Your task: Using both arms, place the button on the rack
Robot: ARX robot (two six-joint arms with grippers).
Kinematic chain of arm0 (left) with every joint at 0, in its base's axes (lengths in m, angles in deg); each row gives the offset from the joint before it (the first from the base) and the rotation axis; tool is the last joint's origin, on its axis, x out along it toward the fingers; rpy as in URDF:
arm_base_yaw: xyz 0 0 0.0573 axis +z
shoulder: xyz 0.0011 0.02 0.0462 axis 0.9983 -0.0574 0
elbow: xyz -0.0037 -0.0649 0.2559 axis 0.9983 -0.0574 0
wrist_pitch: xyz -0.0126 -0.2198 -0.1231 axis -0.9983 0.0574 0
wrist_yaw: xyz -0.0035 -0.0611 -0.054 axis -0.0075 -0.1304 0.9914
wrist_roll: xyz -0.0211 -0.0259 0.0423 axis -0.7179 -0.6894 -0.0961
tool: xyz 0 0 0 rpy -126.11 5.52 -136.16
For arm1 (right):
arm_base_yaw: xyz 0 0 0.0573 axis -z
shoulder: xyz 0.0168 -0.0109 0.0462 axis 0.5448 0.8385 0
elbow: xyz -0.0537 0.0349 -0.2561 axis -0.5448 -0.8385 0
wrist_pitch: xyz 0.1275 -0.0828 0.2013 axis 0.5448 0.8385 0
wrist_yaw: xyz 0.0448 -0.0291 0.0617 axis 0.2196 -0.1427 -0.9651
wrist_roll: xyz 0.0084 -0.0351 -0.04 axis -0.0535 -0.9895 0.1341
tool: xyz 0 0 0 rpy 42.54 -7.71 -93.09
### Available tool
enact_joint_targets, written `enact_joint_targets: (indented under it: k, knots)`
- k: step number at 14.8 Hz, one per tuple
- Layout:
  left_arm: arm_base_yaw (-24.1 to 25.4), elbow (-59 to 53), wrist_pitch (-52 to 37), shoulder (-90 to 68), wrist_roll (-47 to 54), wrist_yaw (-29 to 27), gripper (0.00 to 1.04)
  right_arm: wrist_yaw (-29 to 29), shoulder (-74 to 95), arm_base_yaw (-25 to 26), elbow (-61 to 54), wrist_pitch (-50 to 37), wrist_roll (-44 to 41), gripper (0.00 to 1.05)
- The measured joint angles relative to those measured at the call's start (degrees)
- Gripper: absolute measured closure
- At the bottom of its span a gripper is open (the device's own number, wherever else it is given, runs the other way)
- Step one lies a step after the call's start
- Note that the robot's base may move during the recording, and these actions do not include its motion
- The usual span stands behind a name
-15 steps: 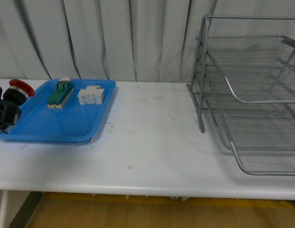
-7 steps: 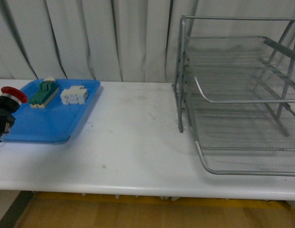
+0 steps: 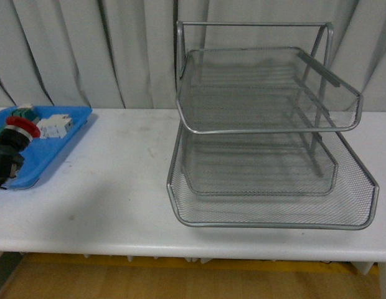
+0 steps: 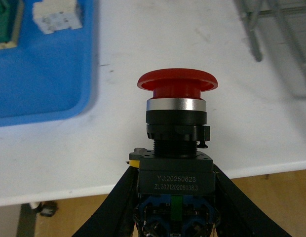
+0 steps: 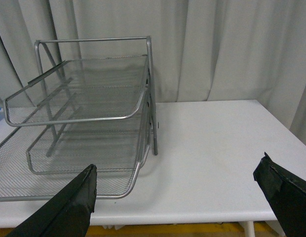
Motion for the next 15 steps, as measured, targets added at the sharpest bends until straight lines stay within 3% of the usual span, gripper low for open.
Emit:
enact_joint_targets:
  k: [3, 6, 9, 15]
  knots:
    - [-5.46, 5.25, 1.53, -1.27, -3.41, 1.66, 0.69, 0.02, 0.0, 0.0, 0.0, -0.07, 0.0, 0.06]
    - [-15.58, 14.93, 1.51, -5.99, -5.18, 1.46, 0.69, -0.04, 0.0, 0.0, 0.0, -0.09, 0.0, 0.06]
    - [-25.57, 17.59, 1.01, -11.85, -6.03, 2.71, 0.69, -0.04, 0.0, 0.0, 0.0, -0.09, 0.0, 0.06]
    - [-31.98, 20.06, 1.53, -19.32, -5.81, 5.55, 0.69, -0.04, 0.0, 0.0, 0.0, -0.09, 0.0, 0.06]
